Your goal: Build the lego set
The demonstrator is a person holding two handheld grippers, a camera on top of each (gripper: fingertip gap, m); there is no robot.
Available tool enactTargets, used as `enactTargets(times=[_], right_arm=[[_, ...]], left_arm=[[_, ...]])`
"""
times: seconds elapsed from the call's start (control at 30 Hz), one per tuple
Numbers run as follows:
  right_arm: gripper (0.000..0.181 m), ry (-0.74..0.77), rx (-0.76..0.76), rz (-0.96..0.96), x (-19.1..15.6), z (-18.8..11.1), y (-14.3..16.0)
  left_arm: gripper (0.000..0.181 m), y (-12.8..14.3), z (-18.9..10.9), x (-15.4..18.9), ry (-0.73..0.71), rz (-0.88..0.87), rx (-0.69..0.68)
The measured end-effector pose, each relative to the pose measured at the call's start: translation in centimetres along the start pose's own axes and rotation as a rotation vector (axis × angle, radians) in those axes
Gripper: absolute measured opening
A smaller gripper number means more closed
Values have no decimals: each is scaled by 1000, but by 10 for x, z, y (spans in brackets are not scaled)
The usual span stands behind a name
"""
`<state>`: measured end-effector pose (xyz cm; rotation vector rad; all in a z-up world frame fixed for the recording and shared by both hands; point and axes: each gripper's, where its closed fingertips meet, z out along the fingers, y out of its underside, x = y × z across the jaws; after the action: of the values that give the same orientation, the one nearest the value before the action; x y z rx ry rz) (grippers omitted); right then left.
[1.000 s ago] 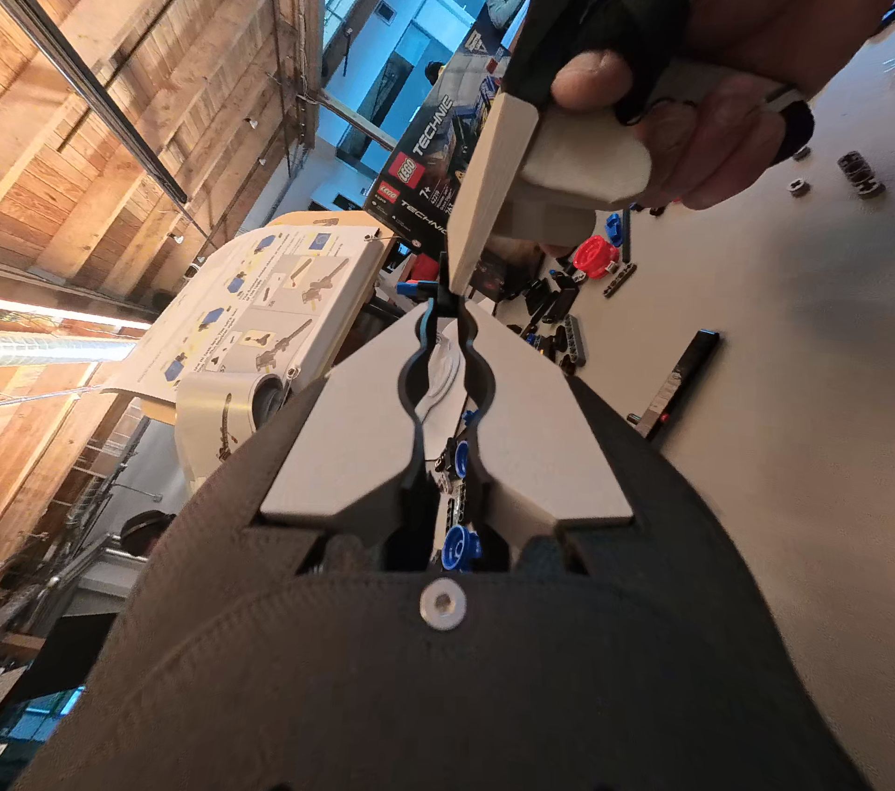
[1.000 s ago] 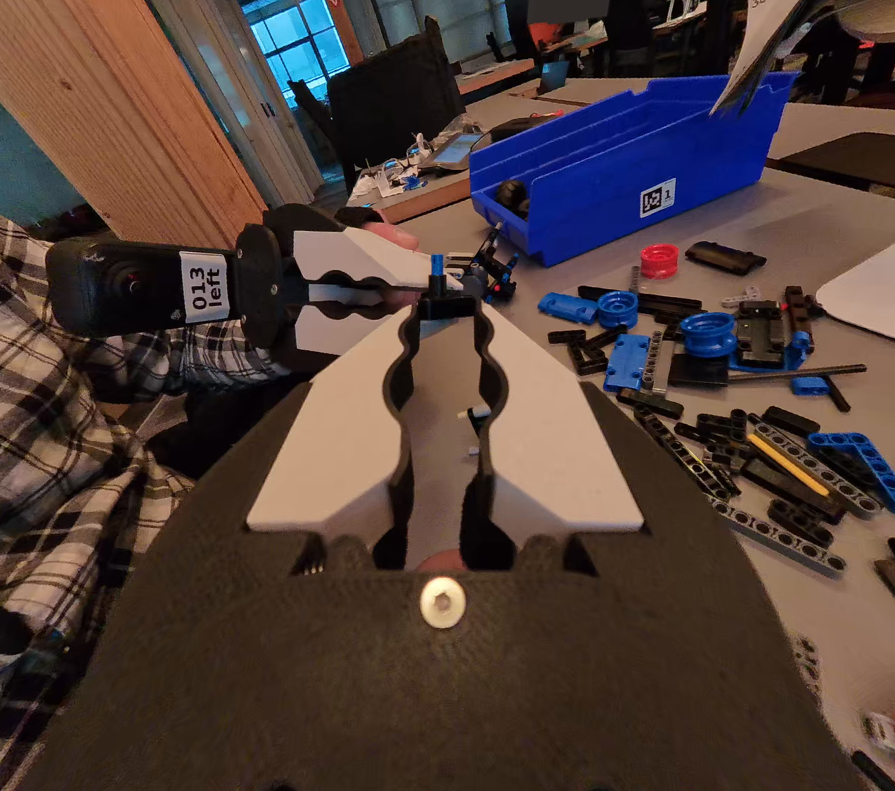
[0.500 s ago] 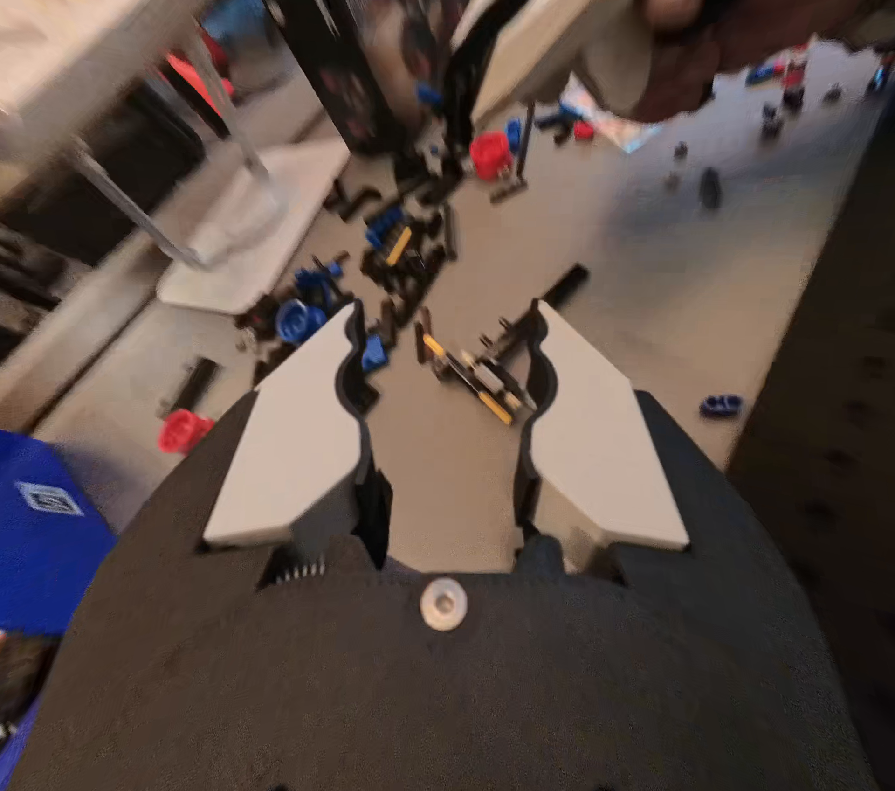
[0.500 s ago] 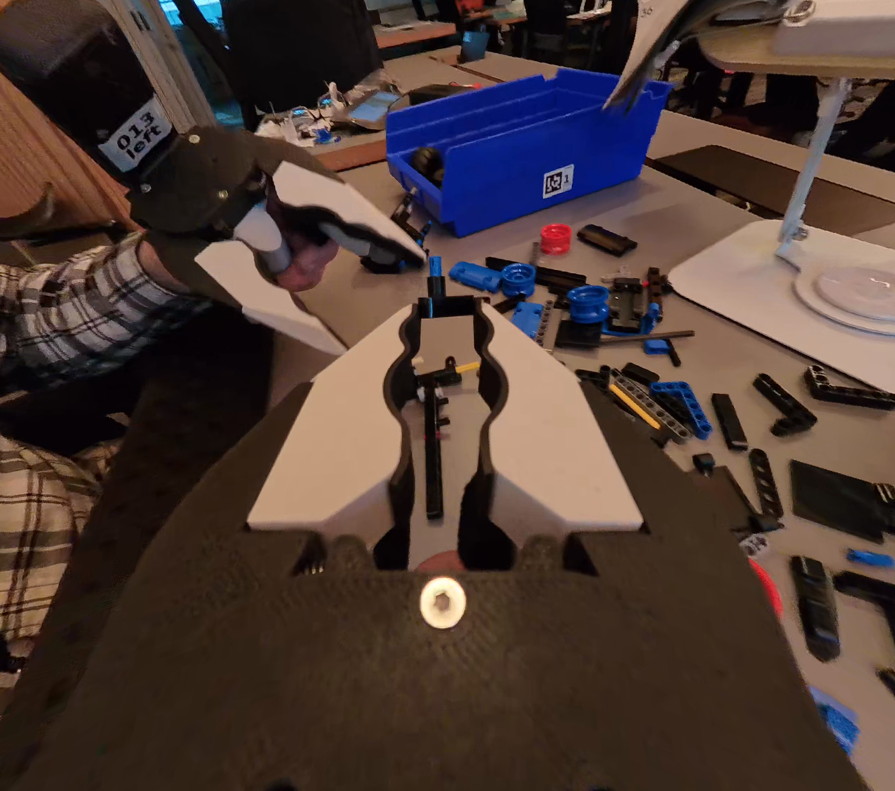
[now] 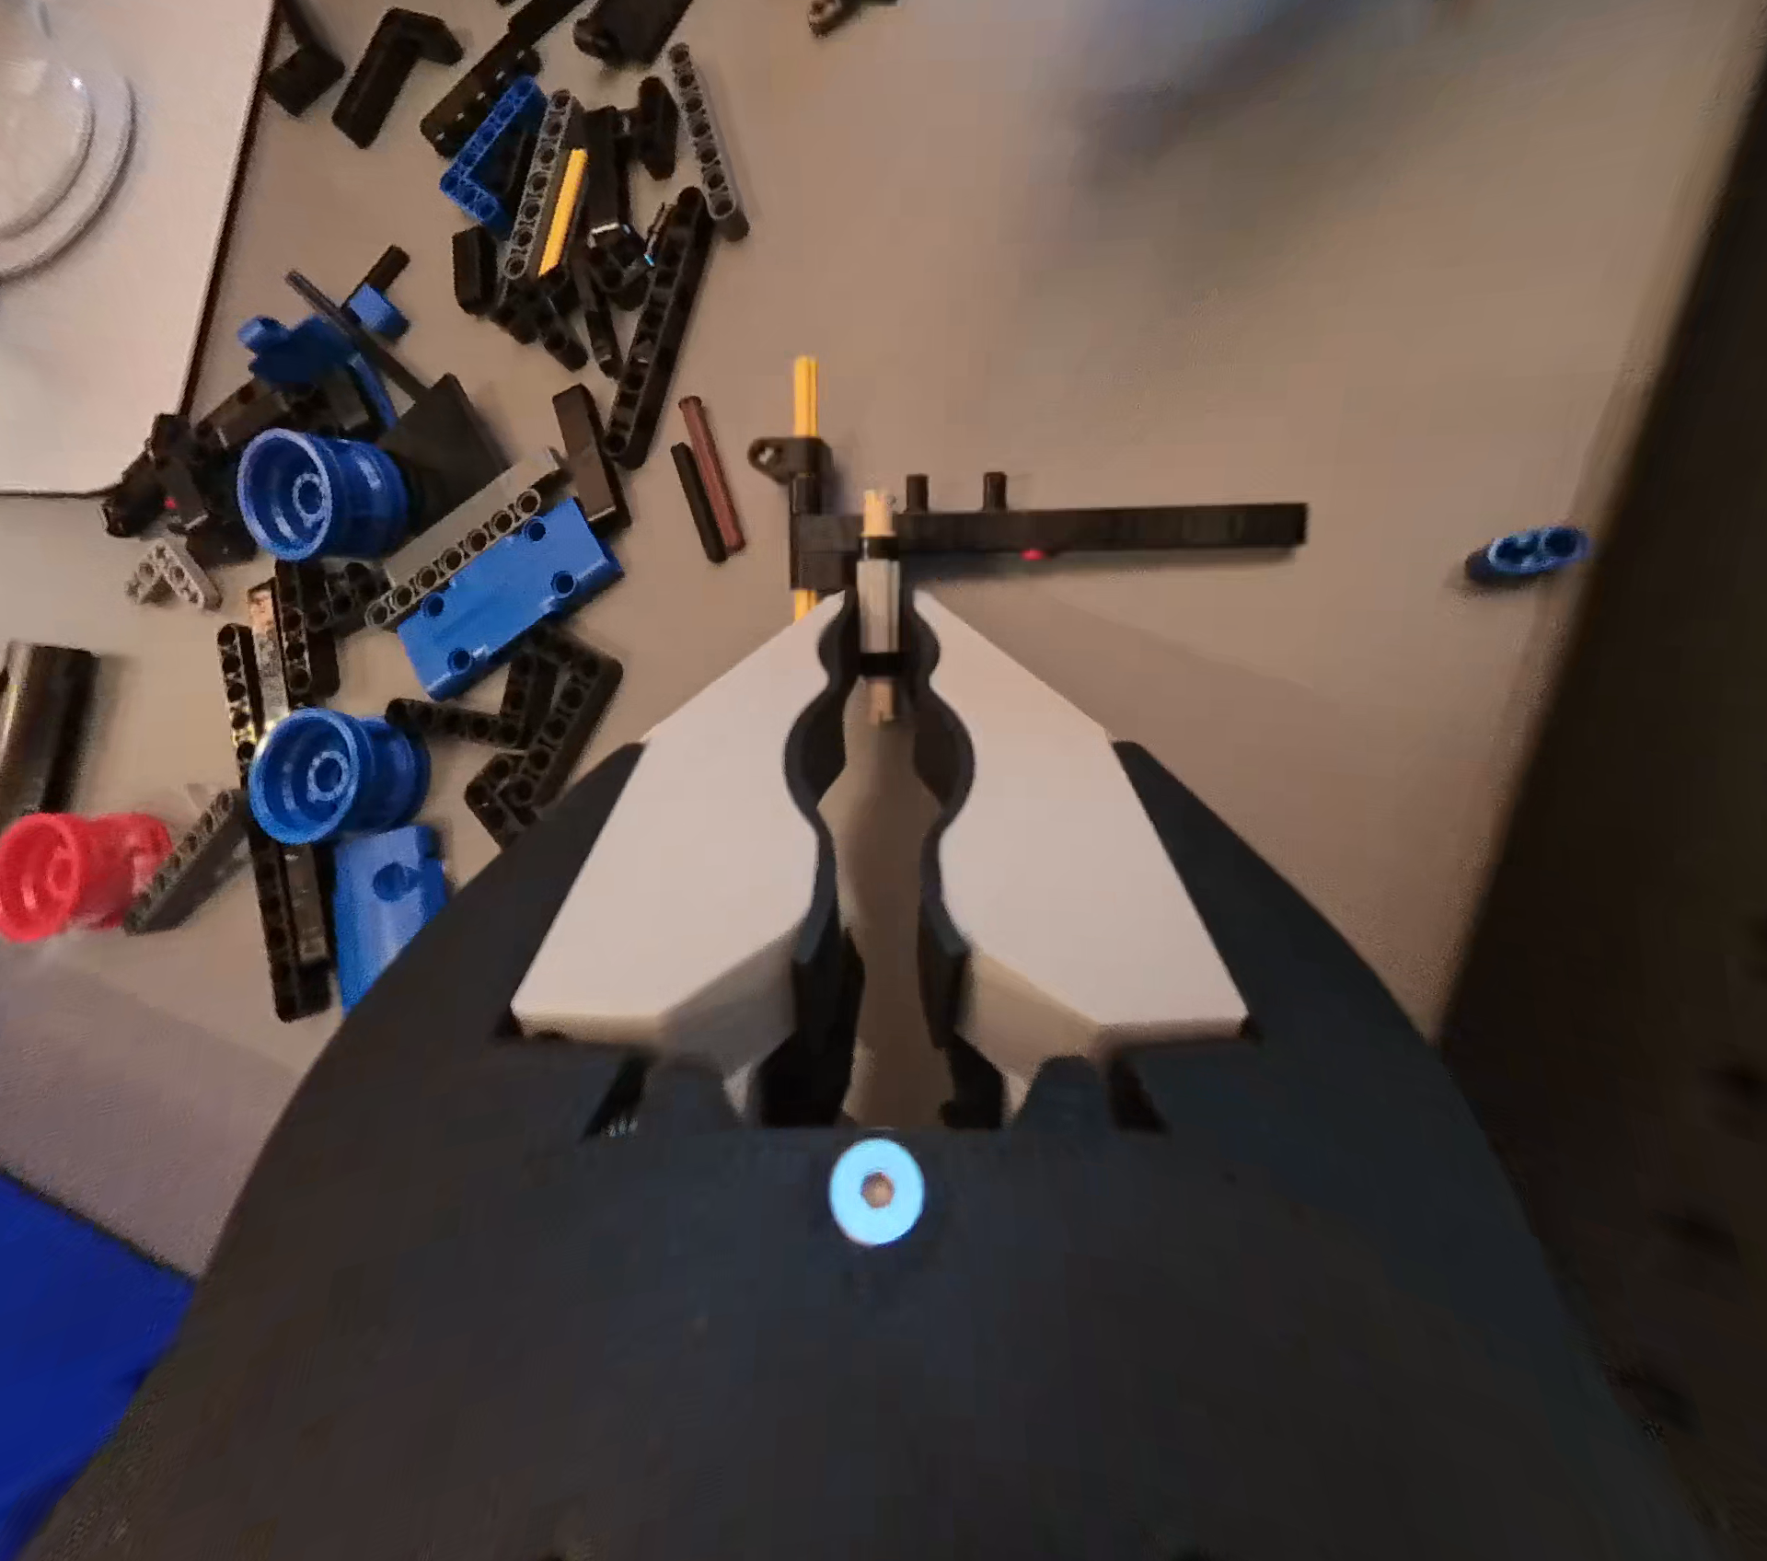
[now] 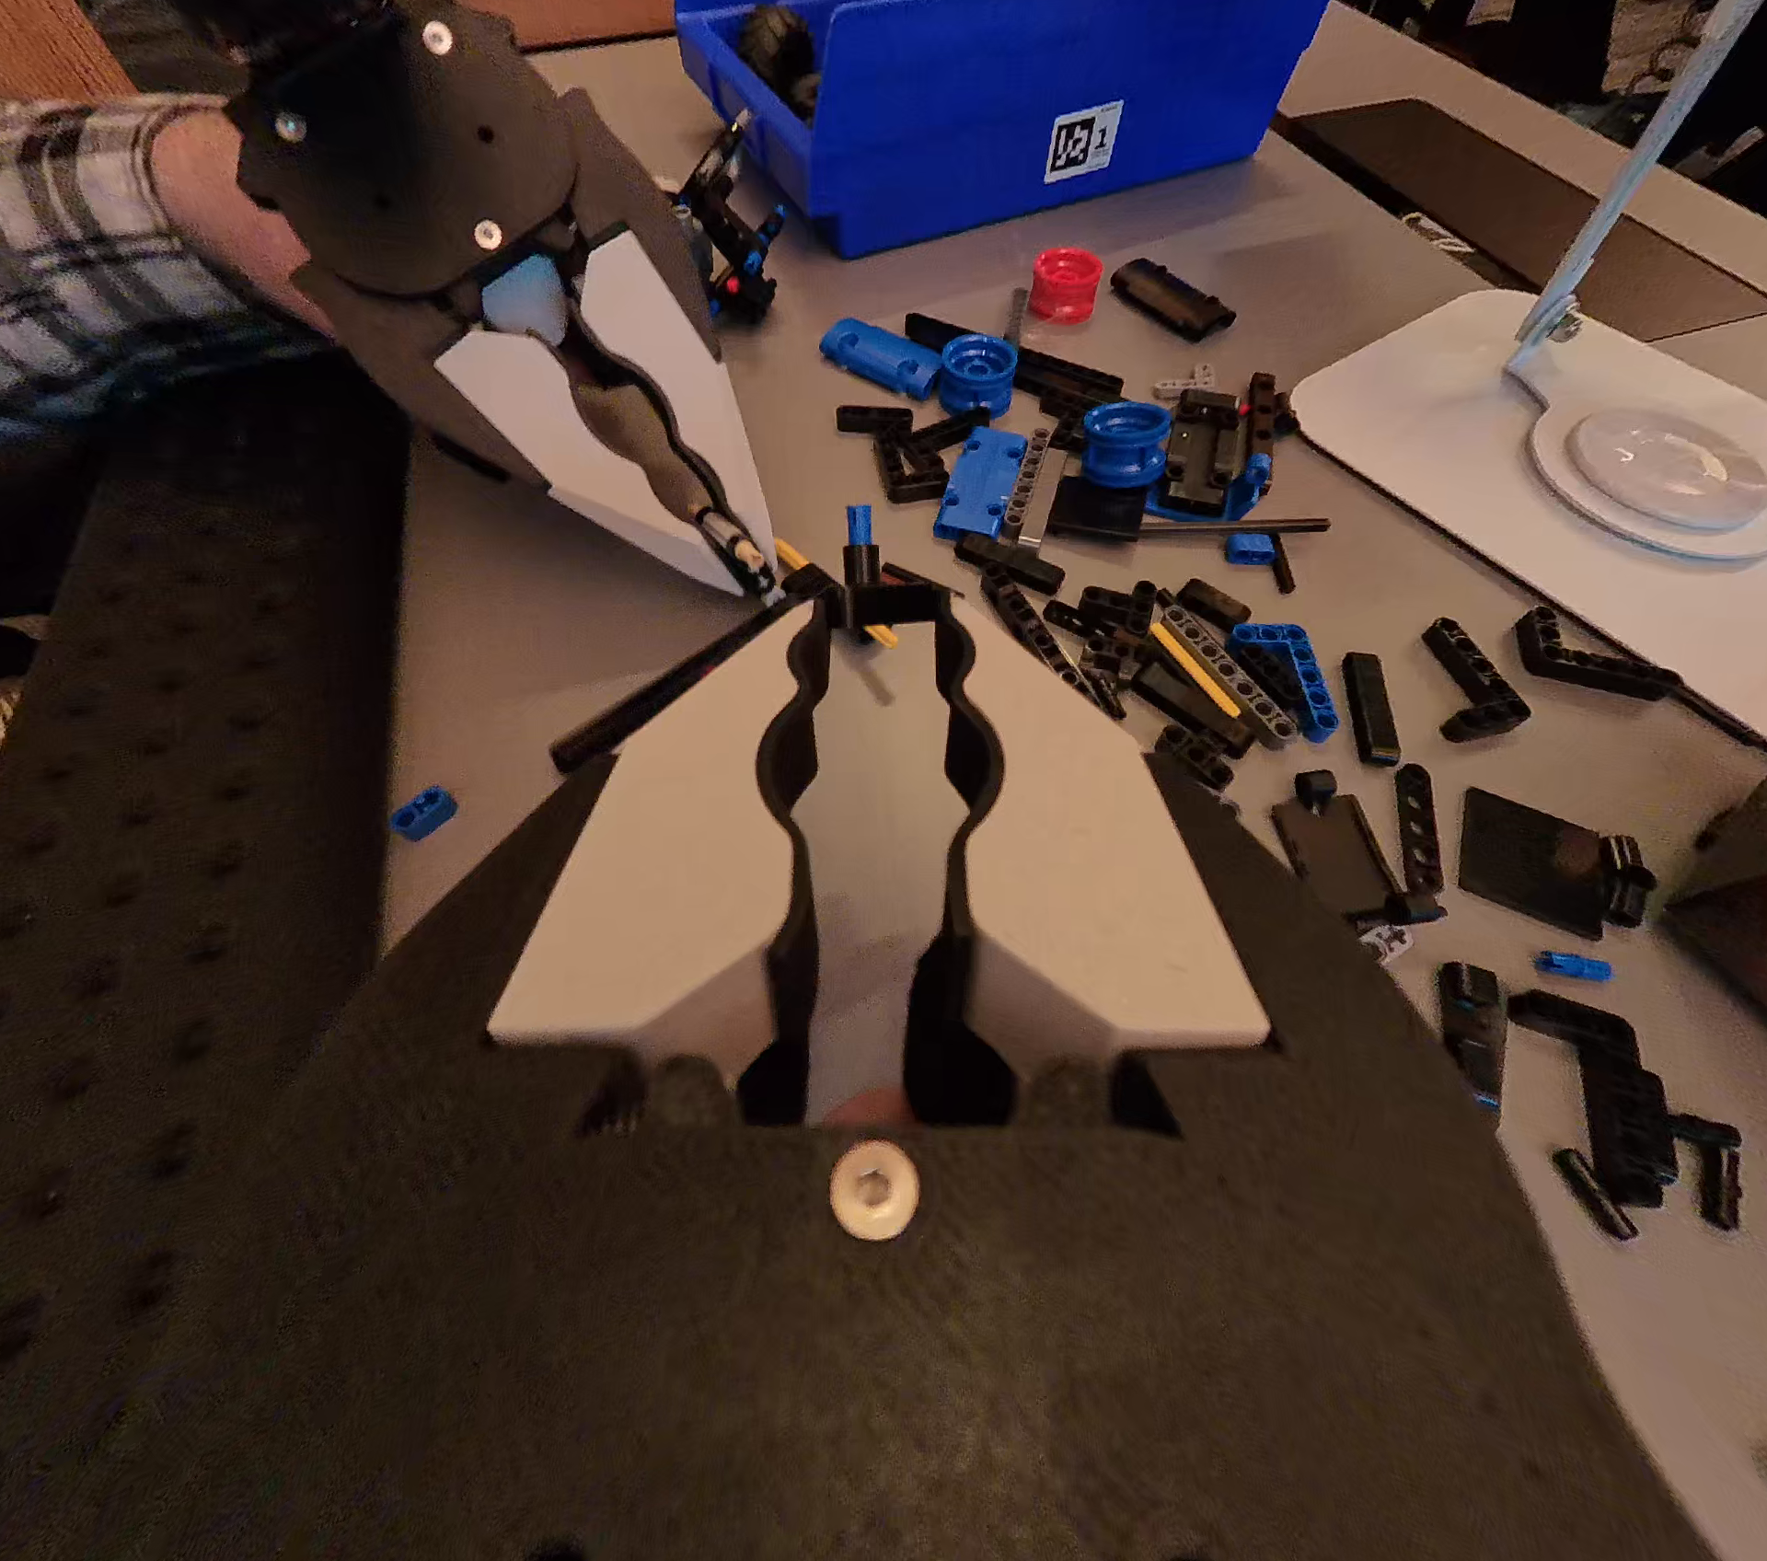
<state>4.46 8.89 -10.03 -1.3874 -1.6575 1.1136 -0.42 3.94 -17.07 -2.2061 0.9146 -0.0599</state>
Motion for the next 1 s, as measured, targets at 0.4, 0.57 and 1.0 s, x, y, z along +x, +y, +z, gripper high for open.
enactTargets(times=[0.4,0.57,1.0], right_arm=[[21,-1,-204,-134,-8,8,36],[20,-33,-261,-176,-17,14,46],[20,-20,-369,-318,-21,31,60]], left_arm=[[49,-3,-1,-4,81,104,26],[44,-3,4,3,133,101,31],[53,-2,7,-2,135,125,4]])
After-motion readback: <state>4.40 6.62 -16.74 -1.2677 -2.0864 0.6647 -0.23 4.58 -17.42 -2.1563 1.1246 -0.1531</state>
